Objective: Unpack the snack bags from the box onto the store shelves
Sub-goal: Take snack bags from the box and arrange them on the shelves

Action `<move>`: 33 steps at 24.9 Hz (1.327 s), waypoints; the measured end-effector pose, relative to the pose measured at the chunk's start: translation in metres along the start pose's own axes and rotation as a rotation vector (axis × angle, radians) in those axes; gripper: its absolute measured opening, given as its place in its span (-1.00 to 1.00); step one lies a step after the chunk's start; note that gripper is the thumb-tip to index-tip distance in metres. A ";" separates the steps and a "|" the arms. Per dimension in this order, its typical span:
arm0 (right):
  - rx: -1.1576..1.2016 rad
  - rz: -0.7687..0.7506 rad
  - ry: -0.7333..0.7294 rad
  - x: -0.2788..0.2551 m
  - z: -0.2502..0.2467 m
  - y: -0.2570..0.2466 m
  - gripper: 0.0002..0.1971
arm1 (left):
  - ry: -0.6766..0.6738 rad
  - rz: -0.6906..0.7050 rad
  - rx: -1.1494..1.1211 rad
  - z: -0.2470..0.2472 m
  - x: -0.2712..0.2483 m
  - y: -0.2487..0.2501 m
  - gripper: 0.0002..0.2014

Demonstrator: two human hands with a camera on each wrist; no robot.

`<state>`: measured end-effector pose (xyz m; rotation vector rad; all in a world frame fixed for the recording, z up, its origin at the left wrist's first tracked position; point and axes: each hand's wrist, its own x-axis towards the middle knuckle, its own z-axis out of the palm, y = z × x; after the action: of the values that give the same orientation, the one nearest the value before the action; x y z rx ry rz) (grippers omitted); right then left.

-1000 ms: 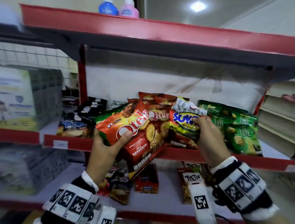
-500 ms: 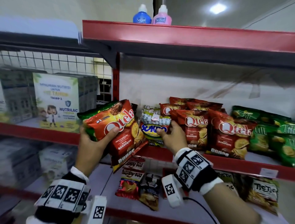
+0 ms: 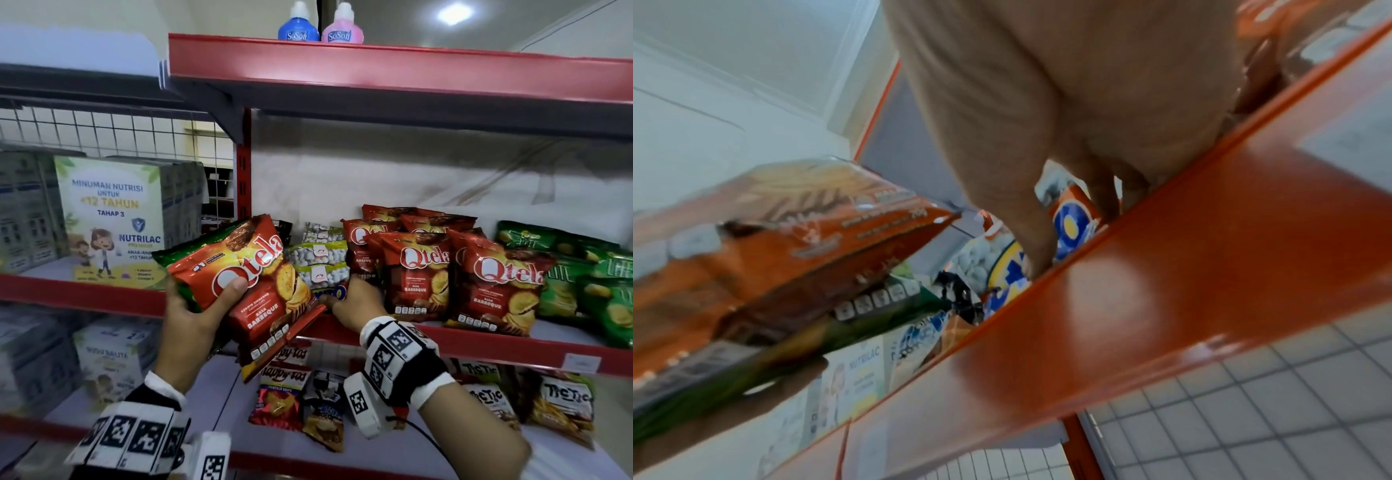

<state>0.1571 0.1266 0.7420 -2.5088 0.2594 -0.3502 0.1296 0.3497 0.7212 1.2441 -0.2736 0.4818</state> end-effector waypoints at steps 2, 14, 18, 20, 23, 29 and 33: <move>0.014 0.010 -0.009 -0.007 -0.010 0.001 -0.54 | -0.020 -0.004 0.004 0.007 0.002 -0.001 -0.22; 0.422 -0.309 -0.150 -0.061 -0.061 0.011 -0.11 | -0.130 -0.007 0.056 0.071 -0.003 -0.014 0.07; 0.656 -0.176 0.004 -0.054 -0.074 0.035 -0.18 | -0.123 0.054 0.193 0.075 0.002 -0.017 0.08; 0.730 -0.079 0.231 -0.048 -0.090 0.054 -0.22 | -0.080 0.012 0.175 0.073 0.009 -0.023 -0.08; 0.605 0.036 0.523 -0.046 -0.105 0.084 -0.27 | -0.045 -0.041 0.111 0.070 0.018 -0.030 -0.20; 0.312 0.067 0.508 -0.039 -0.087 0.100 -0.22 | 0.004 0.010 0.159 0.078 0.030 -0.029 -0.55; 0.193 0.068 0.455 -0.034 -0.081 0.103 -0.20 | -0.013 0.008 0.180 0.076 0.031 -0.028 -0.49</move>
<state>0.0889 0.0097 0.7400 -2.1996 0.4631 -0.8757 0.1743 0.2770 0.7351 1.4226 -0.2507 0.5137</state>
